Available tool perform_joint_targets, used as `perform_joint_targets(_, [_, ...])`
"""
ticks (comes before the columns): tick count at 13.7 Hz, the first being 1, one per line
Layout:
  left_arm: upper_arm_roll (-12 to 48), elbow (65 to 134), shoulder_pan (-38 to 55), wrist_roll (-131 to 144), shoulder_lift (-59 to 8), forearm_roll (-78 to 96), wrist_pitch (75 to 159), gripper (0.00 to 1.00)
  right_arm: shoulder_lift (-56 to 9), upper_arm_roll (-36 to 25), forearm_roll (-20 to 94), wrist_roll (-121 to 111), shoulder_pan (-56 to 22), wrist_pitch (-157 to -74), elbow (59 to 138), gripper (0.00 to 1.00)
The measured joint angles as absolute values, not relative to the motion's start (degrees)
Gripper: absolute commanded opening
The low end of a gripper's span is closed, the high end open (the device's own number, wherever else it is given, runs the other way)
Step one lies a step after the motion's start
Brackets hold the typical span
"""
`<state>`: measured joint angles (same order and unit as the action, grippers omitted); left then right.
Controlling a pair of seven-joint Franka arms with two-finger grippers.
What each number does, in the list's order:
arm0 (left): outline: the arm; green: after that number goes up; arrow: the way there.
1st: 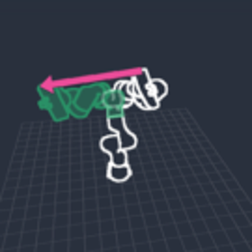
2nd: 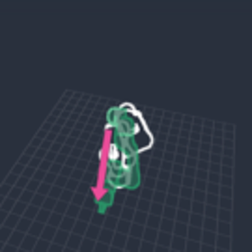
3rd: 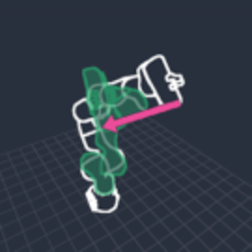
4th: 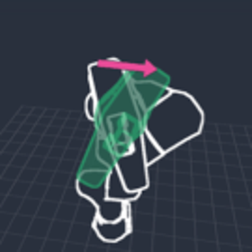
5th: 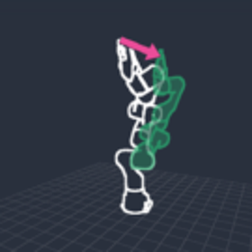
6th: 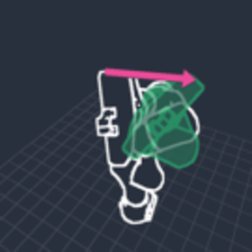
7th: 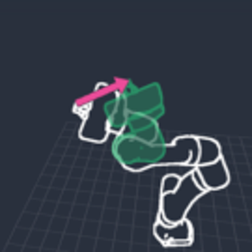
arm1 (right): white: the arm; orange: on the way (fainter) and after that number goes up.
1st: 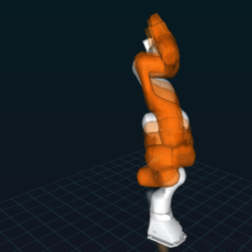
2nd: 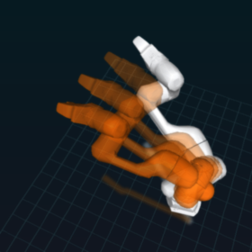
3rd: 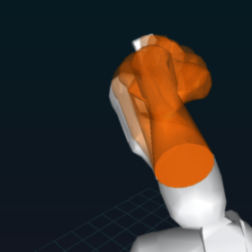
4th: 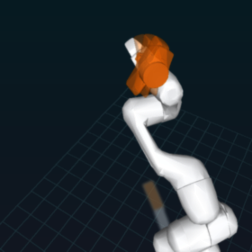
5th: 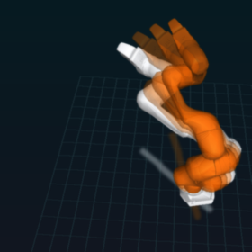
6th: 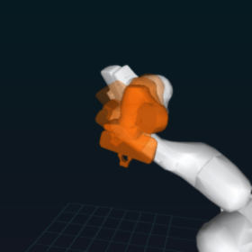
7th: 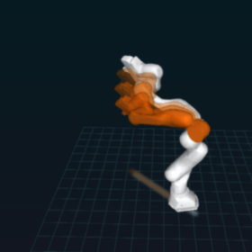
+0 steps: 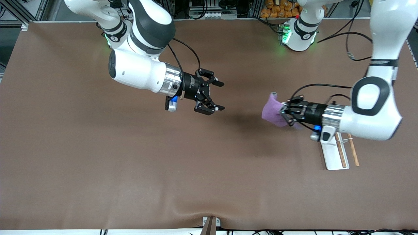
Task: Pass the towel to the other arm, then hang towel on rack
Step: 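Carry the towel with the left gripper while the right gripper withdraws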
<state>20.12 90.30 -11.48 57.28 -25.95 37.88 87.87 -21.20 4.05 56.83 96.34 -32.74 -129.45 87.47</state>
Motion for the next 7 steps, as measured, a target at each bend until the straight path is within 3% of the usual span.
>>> perform_joint_targets(4, [20.8,87.0,-11.0,56.9,-25.9,20.5,85.0,0.00,-20.9,3.5,53.0,96.3,-31.1,-122.6,86.4,1.00])
perform_joint_targets(7, [20.8,85.6,-10.4,50.3,-25.9,9.9,85.0,0.00,-19.3,3.4,47.9,95.2,-27.1,-112.1,85.5,1.00])
